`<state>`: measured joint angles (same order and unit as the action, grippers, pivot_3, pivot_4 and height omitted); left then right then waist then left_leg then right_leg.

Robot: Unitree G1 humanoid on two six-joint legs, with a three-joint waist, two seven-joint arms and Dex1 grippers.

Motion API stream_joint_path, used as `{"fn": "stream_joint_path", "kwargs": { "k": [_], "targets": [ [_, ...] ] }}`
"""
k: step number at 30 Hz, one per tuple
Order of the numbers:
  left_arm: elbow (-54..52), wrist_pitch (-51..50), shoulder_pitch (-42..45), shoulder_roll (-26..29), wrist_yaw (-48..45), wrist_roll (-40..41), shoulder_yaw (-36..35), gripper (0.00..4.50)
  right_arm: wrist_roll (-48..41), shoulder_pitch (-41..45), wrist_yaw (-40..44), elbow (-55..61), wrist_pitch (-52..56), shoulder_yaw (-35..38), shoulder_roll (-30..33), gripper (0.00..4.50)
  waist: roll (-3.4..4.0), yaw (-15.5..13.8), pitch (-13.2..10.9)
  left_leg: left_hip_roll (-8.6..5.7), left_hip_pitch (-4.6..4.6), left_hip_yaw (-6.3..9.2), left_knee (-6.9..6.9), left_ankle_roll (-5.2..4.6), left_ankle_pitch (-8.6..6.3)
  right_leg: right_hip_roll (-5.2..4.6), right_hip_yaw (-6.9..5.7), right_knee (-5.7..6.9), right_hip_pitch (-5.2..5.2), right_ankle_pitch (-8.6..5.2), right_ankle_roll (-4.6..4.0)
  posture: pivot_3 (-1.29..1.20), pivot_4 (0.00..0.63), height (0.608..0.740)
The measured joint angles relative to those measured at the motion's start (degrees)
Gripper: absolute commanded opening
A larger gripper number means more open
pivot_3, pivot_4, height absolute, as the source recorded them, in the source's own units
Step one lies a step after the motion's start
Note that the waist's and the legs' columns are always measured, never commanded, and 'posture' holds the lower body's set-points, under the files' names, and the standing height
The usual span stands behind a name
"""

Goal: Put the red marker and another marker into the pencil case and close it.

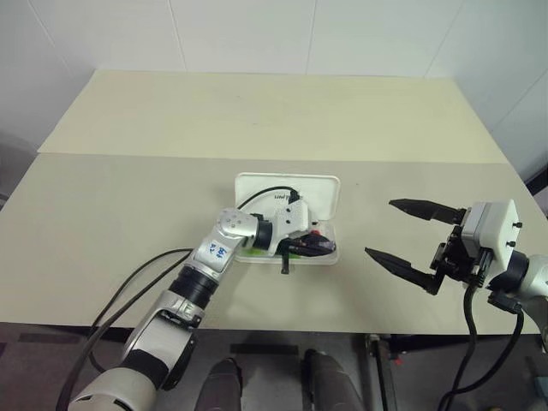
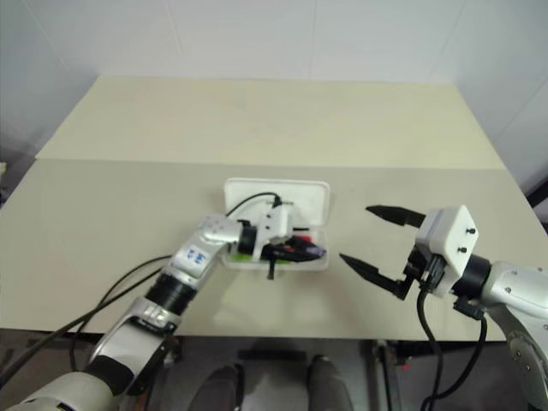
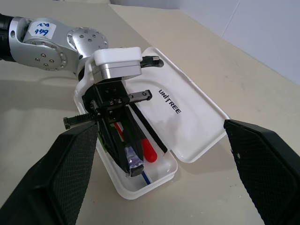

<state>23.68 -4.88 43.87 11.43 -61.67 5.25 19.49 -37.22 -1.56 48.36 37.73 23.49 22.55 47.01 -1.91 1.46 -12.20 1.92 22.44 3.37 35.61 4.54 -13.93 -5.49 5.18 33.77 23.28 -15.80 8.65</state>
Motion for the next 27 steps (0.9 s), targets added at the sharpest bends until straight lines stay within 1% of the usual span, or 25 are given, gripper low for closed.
{"fn": "stream_joint_path", "kwargs": {
  "k": [3,5,6,7,14,15,19,23,24,25,27],
  "targets": [
    [1.14,0.14,0.38,-0.25,-0.16,-0.16,0.03,0.33,-0.1,-0.02,-0.3,0.21,0.24,0.0,0.0,4.5,0.0,-0.01,0.0,0.0,0.0,0.0,0.0,0.0,0.0,0.0,0.0,0.0,0.0,0.0,0.0,0.0,0.15,0.74],
    [1.91,-0.1,0.42,-0.37,-0.18,-0.16,0.02,1.07,-0.18,-0.02,-0.47,0.4,0.26,0.0,0.0,4.5,0.0,0.0,0.0,0.0,0.0,0.0,0.0,0.0,0.0,0.0,0.0,0.0,0.0,0.0,0.0,0.0,0.15,0.74],
    [1.99,-0.09,0.42,-0.46,-0.17,-0.19,0.02,1.3,-0.21,-0.02,-0.55,0.44,0.26,0.0,0.0,4.5,0.0,0.0,0.0,0.0,0.0,0.0,0.0,0.0,0.0,0.0,0.0,0.0,0.0,0.0,0.0,0.0,0.15,0.74],
    [2.02,0.0,0.44,-0.52,-0.05,-0.32,0.02,1.64,-0.25,-0.02,-0.66,0.45,0.27,0.0,0.0,4.5,0.0,-0.01,0.0,0.0,0.0,0.0,0.0,0.0,0.0,0.0,0.0,0.0,0.0,0.0,0.0,0.0,0.15,0.74],
    [2.02,0.03,0.44,0.06,-0.41,-1.07,0.02,4.14,-0.47,-0.01,-0.95,0.44,0.26,0.0,0.0,4.5,0.0,0.0,0.0,0.0,0.0,0.0,0.0,0.0,0.0,0.0,0.0,0.0,0.0,0.0,0.01,0.0,0.15,0.74],
    [1.99,0.03,0.44,0.18,-0.51,-1.06,0.01,4.44,-0.47,0.07,-0.96,0.44,0.26,0.0,0.0,4.5,0.0,0.0,0.0,0.0,0.0,0.0,0.0,0.0,0.0,0.0,0.0,0.0,0.0,0.0,0.01,0.0,0.15,0.74],
    [-0.01,-0.67,0.36,1.4,-1.56,-0.2,-1.03,4.48,-0.46,0.71,-1.0,0.35,0.22,-0.16,-0.04,4.5,0.0,0.04,0.0,0.0,0.0,0.0,-0.01,0.0,0.0,0.0,0.0,0.01,0.0,0.0,0.0,0.0,0.15,0.74],
    [-7.88,-4.02,-0.1,3.67,-2.86,3.51,-4.01,4.48,-0.46,1.04,-0.96,0.05,0.19,-0.98,-0.23,4.5,0.0,0.05,0.0,0.0,0.0,0.01,-0.02,0.0,0.0,0.0,0.0,0.04,0.0,0.02,0.05,0.0,0.15,0.74],
    [-9.68,-4.95,-0.18,4.02,-2.95,4.29,-4.76,4.48,-0.46,1.05,-0.94,-0.02,0.18,-1.16,-0.26,4.5,0.0,0.01,0.0,0.0,-0.01,0.01,-0.02,0.0,0.0,0.0,0.0,0.05,0.0,0.07,0.14,0.0,0.15,0.74],
    [-11.74,-6.36,-0.63,4.62,-2.99,5.39,-5.47,4.48,-0.46,1.26,-0.91,-0.08,0.16,-1.46,-0.26,4.5,0.0,0.01,0.0,0.0,-0.01,0.02,-0.02,0.0,0.0,0.0,0.0,0.06,0.0,0.28,0.52,0.0,0.15,0.74],
    [-15.93,-9.54,-2.66,6.31,-3.42,8.15,-7.09,4.48,-0.46,1.57,-0.8,-0.31,0.1,-1.96,-0.33,4.5,0.01,0.21,0.0,0.0,-0.02,0.02,-0.04,0.0,0.0,0.0,0.01,0.06,0.0,0.35,0.65,0.0,0.15,0.74]
  ]
}}
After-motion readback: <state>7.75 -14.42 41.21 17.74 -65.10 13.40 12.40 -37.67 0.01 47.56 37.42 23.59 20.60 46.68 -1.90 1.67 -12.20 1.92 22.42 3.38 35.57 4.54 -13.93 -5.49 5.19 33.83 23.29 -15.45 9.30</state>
